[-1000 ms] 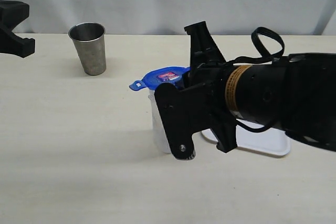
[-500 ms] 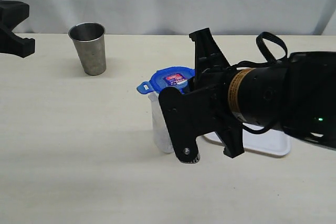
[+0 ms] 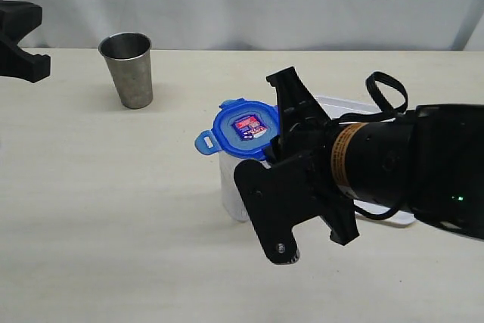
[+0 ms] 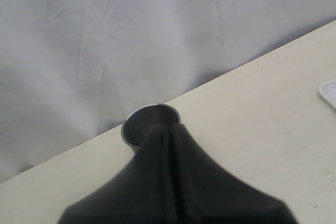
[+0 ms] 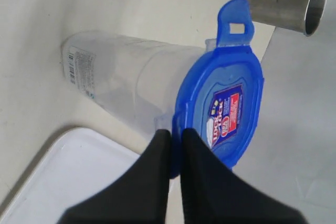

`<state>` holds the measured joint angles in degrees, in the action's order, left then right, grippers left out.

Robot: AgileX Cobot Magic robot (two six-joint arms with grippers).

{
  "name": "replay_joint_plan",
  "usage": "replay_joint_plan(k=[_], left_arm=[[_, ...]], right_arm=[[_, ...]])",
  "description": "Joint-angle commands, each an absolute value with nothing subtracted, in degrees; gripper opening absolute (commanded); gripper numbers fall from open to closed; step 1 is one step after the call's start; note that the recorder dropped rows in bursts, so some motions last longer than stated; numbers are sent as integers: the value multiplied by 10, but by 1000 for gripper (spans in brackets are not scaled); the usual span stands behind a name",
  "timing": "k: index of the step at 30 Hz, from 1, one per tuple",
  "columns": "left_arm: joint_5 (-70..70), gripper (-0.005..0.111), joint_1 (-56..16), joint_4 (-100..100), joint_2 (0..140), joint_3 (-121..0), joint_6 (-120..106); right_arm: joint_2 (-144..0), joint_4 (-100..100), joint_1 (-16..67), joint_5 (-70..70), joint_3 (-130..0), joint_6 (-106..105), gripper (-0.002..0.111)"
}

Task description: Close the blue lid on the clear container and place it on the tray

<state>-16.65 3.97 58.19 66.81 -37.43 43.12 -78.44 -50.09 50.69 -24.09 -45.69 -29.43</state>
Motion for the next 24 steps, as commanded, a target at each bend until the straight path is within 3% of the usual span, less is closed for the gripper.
replay_joint_plan(k=[1,6,12,24], left_arm=[[-171,0,40,579,669,-373,435],[-171,0,40,579,669,-373,435],[-171,0,40,579,669,-373,435],[-171,0,40,579,669,-373,435]], right_arm=[[-781,-507,508,-238,-454,-297,6],[-781,-537,508,-238,-454,-270,22],[-781,-545,508,-238,-454,-265,28],[-750,-545,508,-219,-454,-216,50]])
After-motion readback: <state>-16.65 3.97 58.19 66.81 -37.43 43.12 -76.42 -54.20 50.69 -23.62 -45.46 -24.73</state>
